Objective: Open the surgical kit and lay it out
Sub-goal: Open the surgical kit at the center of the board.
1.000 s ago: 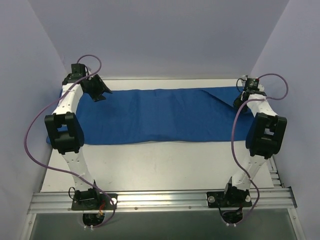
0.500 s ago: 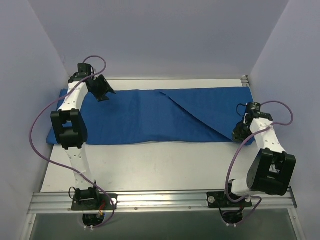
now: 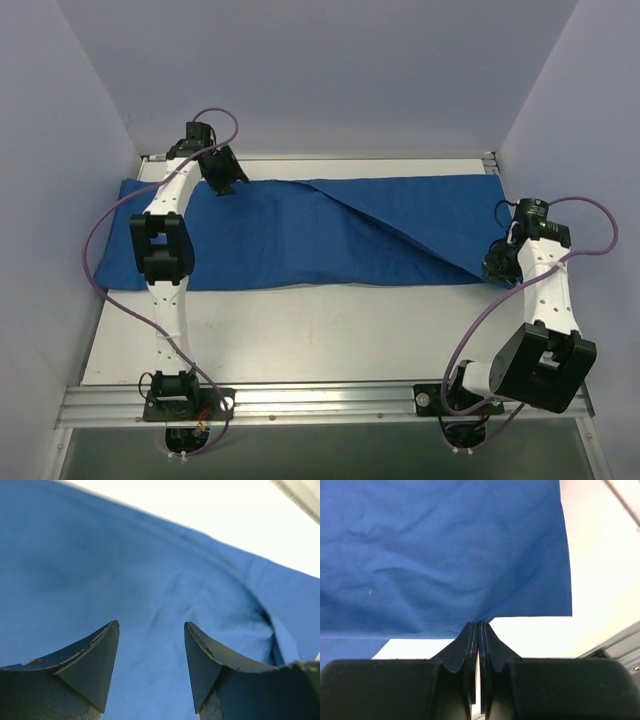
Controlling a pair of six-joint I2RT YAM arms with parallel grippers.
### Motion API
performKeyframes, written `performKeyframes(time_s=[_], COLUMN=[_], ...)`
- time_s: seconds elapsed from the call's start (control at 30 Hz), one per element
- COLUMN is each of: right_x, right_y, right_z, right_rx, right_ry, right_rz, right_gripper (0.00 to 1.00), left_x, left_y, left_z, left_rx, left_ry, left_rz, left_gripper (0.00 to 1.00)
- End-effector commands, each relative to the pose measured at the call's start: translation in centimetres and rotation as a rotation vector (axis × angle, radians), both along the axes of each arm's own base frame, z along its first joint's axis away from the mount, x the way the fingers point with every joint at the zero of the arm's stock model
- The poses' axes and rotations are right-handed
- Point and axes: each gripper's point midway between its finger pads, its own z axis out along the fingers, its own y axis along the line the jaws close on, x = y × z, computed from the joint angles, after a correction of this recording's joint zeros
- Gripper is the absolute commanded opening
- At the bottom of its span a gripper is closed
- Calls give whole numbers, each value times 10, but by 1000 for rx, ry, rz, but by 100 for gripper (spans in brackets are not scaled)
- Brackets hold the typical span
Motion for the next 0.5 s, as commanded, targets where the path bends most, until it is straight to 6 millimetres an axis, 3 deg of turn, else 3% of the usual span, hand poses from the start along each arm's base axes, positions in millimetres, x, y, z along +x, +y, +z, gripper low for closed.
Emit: performKeyframes(time_s=[0.0,0.13,0.17,0.47], right_x=[-37,-48,-49,-54], right_y=[-4,-1,-1,0], right_z=[6,-2,-1,3], right_rx=[-14,-15,-18,-28], right_ry=[96,119,112,90], right_rz=[-4,1,-2,-1], right_gripper=[0,0,0,0], left_x=[25,37,41,44], left_y=[-3,-13,-15,-28], left_z=[18,2,7,-7], left_rx=[27,20,13,-17], left_ry=[-77,-60,-72,-18], left_rz=[11,13,20,115], left_gripper=[64,65,65,68])
